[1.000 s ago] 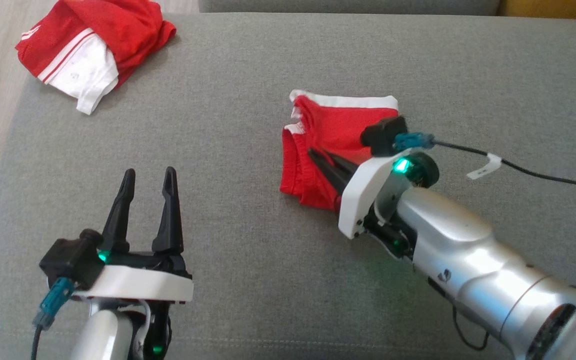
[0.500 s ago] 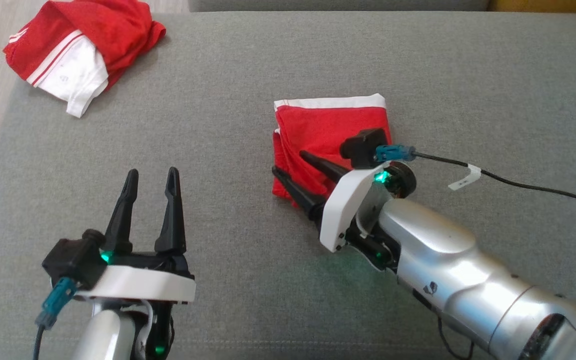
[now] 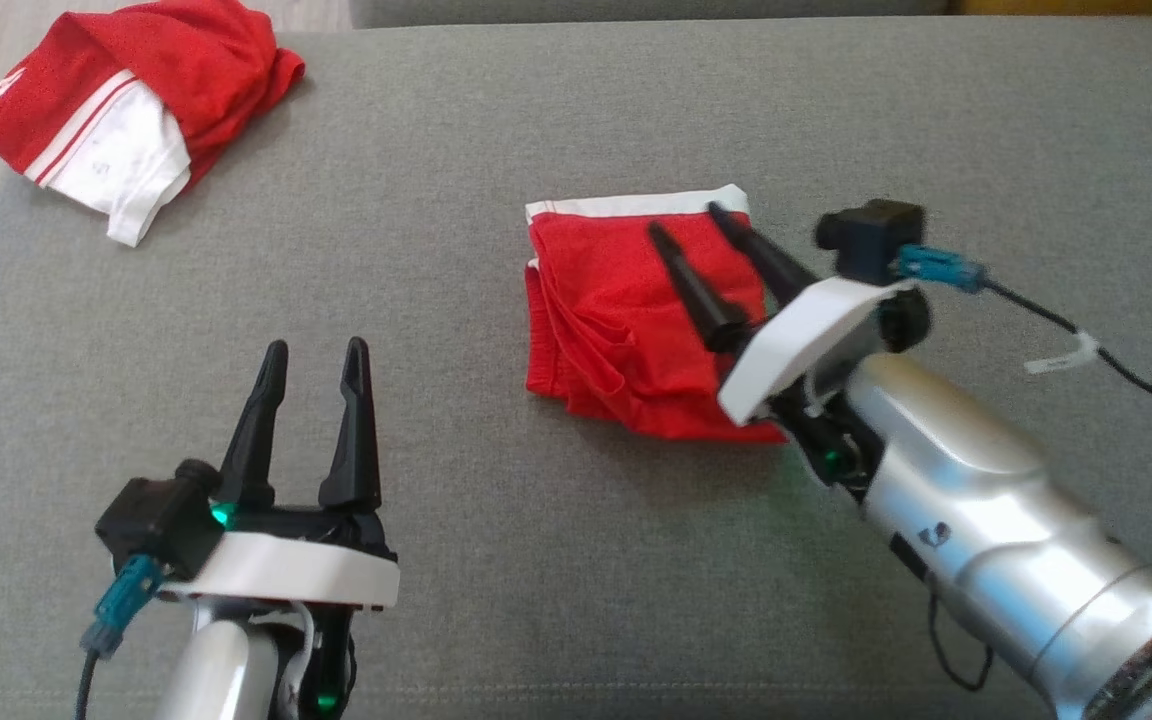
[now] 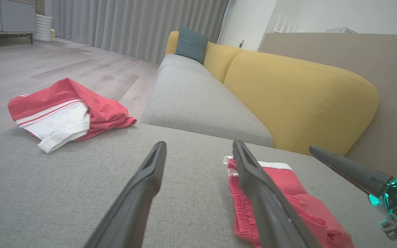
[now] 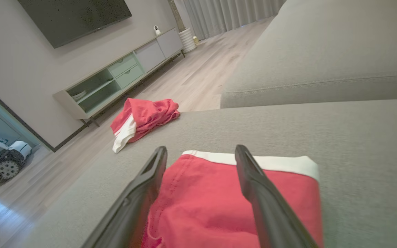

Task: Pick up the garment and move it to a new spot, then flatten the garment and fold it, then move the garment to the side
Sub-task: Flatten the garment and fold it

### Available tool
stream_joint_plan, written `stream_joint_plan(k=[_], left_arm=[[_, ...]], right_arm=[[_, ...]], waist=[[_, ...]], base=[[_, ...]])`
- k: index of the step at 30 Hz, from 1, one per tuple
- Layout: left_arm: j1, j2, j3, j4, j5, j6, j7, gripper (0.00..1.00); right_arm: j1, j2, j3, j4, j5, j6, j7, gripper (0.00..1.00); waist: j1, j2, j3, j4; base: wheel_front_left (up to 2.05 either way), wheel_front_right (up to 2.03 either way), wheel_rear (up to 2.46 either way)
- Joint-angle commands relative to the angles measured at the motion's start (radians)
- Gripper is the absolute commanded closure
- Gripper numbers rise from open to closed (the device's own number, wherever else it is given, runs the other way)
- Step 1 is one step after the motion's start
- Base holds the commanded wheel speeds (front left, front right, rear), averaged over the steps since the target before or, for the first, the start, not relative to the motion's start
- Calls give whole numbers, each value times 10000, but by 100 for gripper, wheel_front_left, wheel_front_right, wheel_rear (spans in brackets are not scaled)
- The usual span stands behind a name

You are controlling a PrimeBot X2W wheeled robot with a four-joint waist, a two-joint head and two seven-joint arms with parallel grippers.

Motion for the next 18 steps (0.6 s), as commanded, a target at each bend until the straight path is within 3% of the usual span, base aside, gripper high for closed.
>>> stream_joint_plan(k=[1,4,5,6,7,10,18], left_arm=[[-303,8,238,-297,132,-36,-53,0],[-310,-3,214,-293,141,-42,-53,0],[-313,-6,210,-293,142,-46,-53,0],[-322,-9,205,-290,146,-54,-53,0],[-322,-9,205,-290,146,-54,-53,0],[-353,-11,201,-273,148,-74,-53,0],[-442,-7,215,-215,155,-104,-53,0]], right_arm=[[154,0,-280,-143,-166,69,-173,0],[325,-110,-546,-8,-473,69,-254,0],[407,-113,-594,6,-564,69,-270,13],[573,-116,-624,87,-811,69,-291,63],[573,-116,-624,87,-811,69,-291,63],[855,27,-543,280,-1168,69,-230,100],[1184,540,-120,643,-1789,69,-81,100]], waist=[[0,-1,6,-31],[0,-1,27,-58],[0,-1,37,-61],[0,-1,67,-63],[0,-1,67,-63],[0,-1,112,-40],[0,-1,205,125]], base=[[0,0,0],[0,0,0],[0,0,0],[0,0,0],[0,0,0],[0,0,0],[0,0,0]])
